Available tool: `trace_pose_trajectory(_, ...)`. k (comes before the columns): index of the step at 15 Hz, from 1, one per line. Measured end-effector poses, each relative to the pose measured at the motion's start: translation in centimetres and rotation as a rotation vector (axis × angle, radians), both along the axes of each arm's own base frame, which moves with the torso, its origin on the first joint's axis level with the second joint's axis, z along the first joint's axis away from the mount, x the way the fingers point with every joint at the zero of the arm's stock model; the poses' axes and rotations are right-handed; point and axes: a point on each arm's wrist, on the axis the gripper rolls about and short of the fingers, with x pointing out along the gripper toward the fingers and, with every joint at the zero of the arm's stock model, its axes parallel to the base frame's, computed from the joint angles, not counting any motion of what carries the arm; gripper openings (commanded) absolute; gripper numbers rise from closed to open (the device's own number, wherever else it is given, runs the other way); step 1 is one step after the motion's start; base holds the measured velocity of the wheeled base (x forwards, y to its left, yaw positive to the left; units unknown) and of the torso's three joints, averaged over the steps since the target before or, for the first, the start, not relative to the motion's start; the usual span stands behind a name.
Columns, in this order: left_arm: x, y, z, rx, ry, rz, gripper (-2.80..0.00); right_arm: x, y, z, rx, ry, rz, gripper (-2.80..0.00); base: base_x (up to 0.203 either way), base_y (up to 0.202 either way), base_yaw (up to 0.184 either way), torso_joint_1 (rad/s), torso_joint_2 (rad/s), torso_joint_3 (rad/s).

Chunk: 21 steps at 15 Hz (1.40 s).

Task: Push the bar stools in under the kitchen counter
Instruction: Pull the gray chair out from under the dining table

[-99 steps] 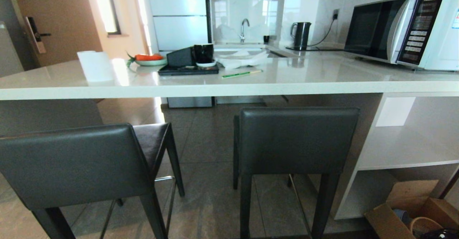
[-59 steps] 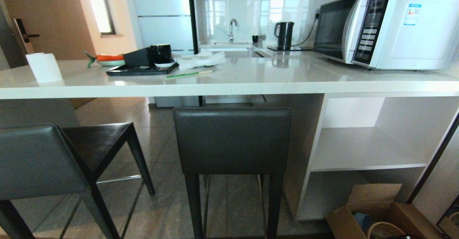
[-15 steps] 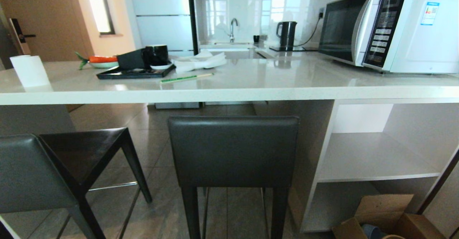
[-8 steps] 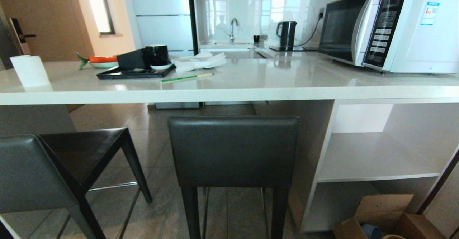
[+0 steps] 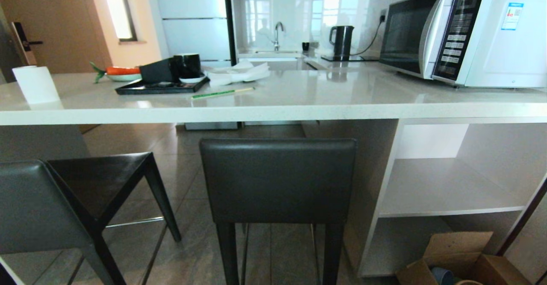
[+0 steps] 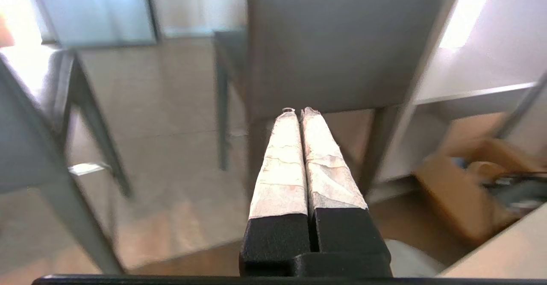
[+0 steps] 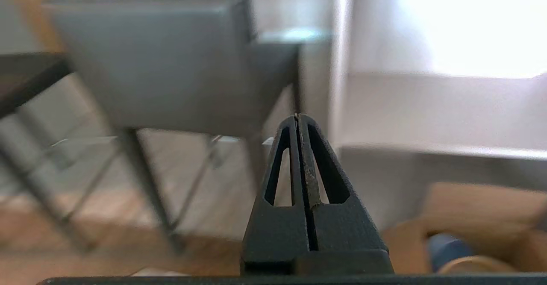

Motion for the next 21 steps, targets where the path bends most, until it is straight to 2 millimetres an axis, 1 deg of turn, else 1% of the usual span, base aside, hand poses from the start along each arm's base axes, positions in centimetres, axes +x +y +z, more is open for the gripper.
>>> trace_pose_trajectory(1,0.6,0.0,1.0,-0.026,0.034,-0.007,-2.8,0.8,0.1,0.9,0.025,0.032,0.031,-2.8,0.0,0.0,0.0,0.0,0.0,0.0)
trace_pose_trajectory(3,2.5,0.0,2.5,-0.053,0.096,-0.014,-2.8,2.6,0.3,2.6,0.111,0.105,0.13,-2.8,0.0,0.0,0.0,0.0,0.0,0.0)
trace_pose_trajectory(5,5.3,-0.1,3.6,-0.061,0.138,-0.016,-2.8,4.5,0.5,3.3,0.159,0.188,0.225,-2.8,0.0,0.0,0.0,0.0,0.0,0.0)
trace_pose_trajectory(7,8.8,-0.1,3.7,-0.061,0.172,0.013,-2.8,6.6,0.5,3.4,0.142,0.238,0.244,-2.8,0.0,0.0,0.0,0.0,0.0,0.0)
trace_pose_trajectory(9,12.7,0.1,3.1,-0.051,0.194,0.066,-2.8,9.0,0.5,3.4,0.139,0.268,0.237,-2.8,0.0,0.0,0.0,0.0,0.0,0.0)
trace_pose_trajectory(11,16.6,0.1,2.1,-0.036,0.202,0.127,-2.8,11.8,0.8,3.2,0.129,0.28,0.212,-2.8,0.0,0.0,0.0,0.0,0.0,0.0)
trace_pose_trajectory(13,19.7,-0.6,1.0,-0.019,0.193,0.163,-2.8,14.4,2.2,2.9,0.102,0.278,0.21,-2.8,0.0,0.0,0.0,0.0,0.0,0.0)
trace_pose_trajectory(15,22.0,-2.0,-0.2,0.002,0.193,0.188,-2.8,16.3,4.3,2.3,0.073,0.268,0.209,-2.8,0.0,0.0,0.0,0.0,0.0,0.0)
trace_pose_trajectory(16,22.9,-2.5,-0.9,0.012,0.206,0.201,-2.8,17.2,5.1,1.9,0.063,0.272,0.188,-2.8,0.0,0.0,0.0,0.0,0.0,0.0)
trace_pose_trajectory(18,24.5,-3.2,-2.4,0.026,0.228,0.203,-2.8,18.9,6.2,1.1,0.087,0.276,0.15,-2.8,0.0,0.0,0.0,0.0,0.0,0.0)
trace_pose_trajectory(19,25.2,-3.5,-2.9,0.027,0.223,0.198,-2.8,19.7,6.6,0.9,0.116,0.272,0.141,-2.8,0.0,0.0,0.0,0.0,0.0,0.0)
trace_pose_trajectory(21,26.6,-4.1,-3.9,0.021,0.19,0.192,-2.8,21.1,7.2,-0.1,0.118,0.299,0.103,-2.8,0.0,0.0,0.0,0.0,0.0,0.0)
